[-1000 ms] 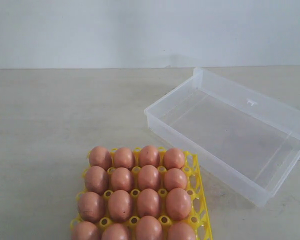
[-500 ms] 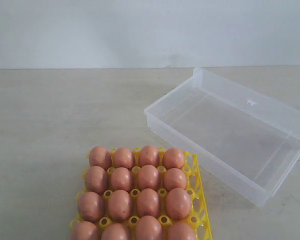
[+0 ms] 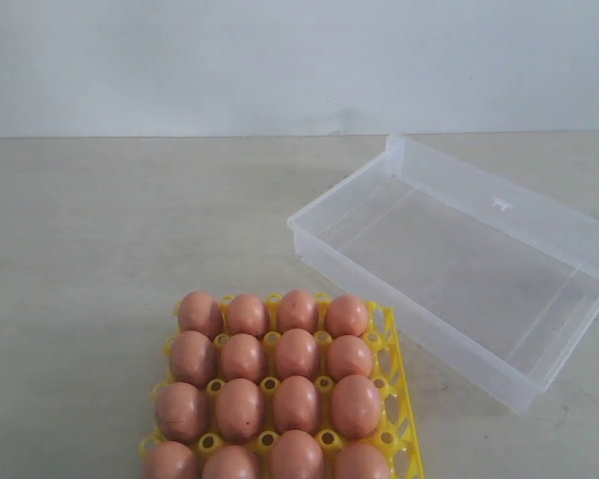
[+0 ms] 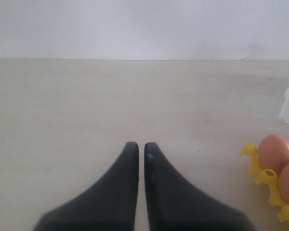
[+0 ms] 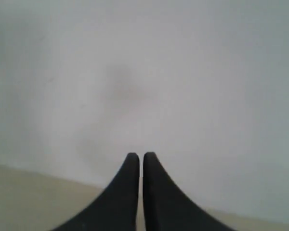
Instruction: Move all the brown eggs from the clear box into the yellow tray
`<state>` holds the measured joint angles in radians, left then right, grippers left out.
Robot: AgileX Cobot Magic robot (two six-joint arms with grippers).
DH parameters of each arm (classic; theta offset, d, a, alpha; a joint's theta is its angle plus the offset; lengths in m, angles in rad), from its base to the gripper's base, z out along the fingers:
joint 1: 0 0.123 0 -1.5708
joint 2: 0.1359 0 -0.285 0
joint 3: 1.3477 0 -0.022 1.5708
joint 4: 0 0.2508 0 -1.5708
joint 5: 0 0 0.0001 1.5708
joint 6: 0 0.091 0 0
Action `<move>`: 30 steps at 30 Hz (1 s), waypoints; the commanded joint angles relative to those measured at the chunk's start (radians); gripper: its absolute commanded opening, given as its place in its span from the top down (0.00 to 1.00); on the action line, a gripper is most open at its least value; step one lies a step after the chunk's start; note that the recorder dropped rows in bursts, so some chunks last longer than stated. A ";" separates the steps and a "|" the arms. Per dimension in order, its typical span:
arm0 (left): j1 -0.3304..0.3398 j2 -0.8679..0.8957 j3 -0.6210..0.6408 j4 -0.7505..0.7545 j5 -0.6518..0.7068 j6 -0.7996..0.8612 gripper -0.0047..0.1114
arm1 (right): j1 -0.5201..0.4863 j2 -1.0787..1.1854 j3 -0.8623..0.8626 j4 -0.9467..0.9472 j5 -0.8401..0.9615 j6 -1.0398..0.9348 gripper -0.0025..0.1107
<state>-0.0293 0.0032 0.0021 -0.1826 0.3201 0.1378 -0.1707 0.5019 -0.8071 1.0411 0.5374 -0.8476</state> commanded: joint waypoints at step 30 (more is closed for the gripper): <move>-0.004 -0.003 -0.002 -0.008 -0.009 -0.004 0.92 | 0.309 -0.038 0.075 -0.840 -1.170 0.654 0.98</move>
<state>-0.0293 0.0032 0.0021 -0.1826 0.3201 0.1378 0.1619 0.4525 -0.7320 0.4958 -0.4976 -0.3797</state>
